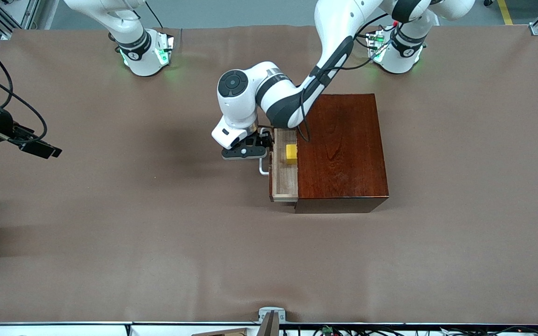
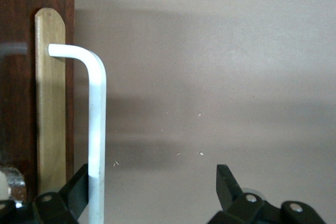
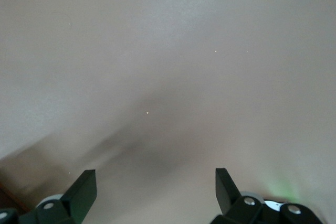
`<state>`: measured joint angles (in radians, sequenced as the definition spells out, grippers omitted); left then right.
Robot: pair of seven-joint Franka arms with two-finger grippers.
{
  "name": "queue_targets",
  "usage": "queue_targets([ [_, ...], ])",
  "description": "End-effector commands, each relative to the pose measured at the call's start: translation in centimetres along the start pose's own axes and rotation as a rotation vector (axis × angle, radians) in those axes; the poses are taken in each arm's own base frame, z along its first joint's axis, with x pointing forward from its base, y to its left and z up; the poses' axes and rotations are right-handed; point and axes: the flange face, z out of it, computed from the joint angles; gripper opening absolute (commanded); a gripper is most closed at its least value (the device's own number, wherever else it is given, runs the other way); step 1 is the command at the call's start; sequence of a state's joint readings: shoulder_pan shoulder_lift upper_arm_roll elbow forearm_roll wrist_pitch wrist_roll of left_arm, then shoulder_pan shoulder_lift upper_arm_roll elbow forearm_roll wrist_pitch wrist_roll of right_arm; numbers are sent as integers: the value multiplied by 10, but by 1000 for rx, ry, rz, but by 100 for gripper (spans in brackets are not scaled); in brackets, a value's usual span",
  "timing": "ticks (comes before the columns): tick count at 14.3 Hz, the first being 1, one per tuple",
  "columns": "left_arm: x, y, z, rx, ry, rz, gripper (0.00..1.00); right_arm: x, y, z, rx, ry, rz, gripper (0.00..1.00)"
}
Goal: Open drawer, take yellow block, close drawer
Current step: 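Pull the drawer out by the handle with the left gripper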
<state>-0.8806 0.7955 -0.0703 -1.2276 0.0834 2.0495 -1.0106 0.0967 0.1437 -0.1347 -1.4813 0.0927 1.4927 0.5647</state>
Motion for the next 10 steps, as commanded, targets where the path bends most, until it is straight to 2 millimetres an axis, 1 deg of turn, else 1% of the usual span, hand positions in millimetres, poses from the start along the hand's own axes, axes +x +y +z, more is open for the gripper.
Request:
queue_targets([
  [1, -12, 21, -9, -99, -19, -11, 100, -3, -8, 0, 9, -3, 44, 100],
  [4, -11, 25, -11, -144, -22, -30, 100, -4, -11, 0, 10, -3, 74, 100],
  [10, -15, 35, -13, -209, 7, -23, 100, -20, -33, 2, 9, 2, 170, 100],
])
